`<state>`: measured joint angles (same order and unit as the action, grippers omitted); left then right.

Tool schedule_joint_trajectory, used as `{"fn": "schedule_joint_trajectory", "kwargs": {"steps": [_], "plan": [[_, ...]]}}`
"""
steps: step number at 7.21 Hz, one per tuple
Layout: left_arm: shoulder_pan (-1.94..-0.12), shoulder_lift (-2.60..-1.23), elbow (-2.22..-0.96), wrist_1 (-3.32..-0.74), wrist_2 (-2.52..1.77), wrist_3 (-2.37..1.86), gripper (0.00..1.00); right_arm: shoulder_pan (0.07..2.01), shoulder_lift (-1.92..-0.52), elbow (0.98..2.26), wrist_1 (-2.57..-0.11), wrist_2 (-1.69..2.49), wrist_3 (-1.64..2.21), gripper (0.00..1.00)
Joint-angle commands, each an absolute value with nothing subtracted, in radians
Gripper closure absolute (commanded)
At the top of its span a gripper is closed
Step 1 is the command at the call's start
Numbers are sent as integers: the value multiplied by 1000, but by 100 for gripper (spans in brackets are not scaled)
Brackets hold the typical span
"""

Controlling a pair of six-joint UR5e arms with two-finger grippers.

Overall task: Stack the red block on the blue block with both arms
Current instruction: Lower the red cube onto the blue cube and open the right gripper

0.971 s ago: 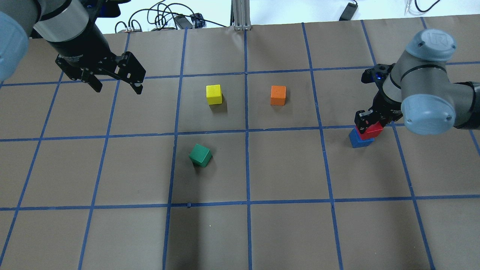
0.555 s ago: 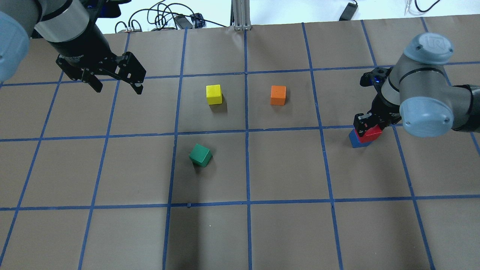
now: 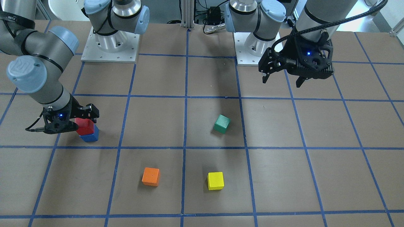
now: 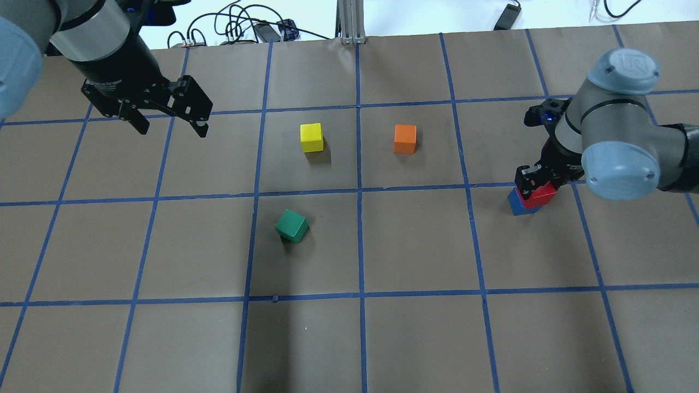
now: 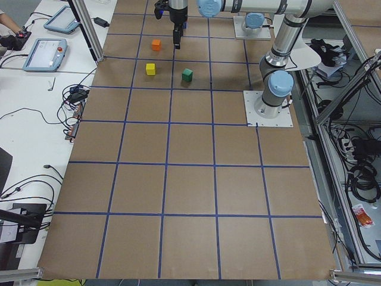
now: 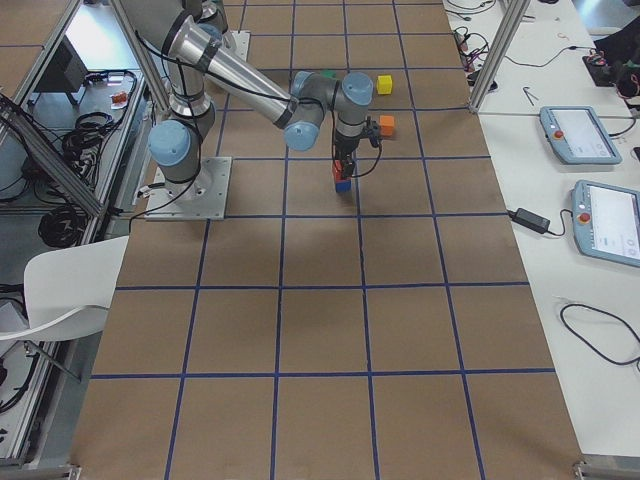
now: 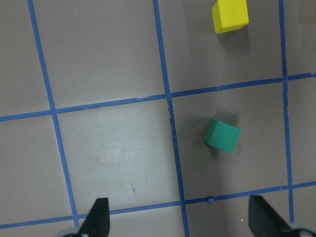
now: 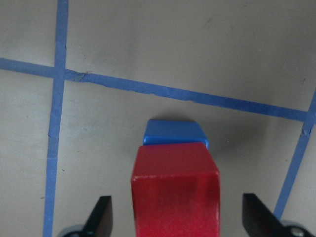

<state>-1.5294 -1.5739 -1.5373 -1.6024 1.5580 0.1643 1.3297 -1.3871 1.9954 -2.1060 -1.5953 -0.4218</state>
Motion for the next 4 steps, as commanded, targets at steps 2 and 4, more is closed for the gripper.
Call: {"fn": "schedule_joint_trajectory", "kwargs": {"steps": [2, 4], "plan": [[-1529, -1574, -1537, -1601, 1557, 164, 0, 1330, -1411, 1945, -2035, -1600, -390, 0], [-1529, -1574, -1537, -1601, 1557, 164, 0, 1344, -1462, 1803, -1796, -1589, -278, 0]]}}
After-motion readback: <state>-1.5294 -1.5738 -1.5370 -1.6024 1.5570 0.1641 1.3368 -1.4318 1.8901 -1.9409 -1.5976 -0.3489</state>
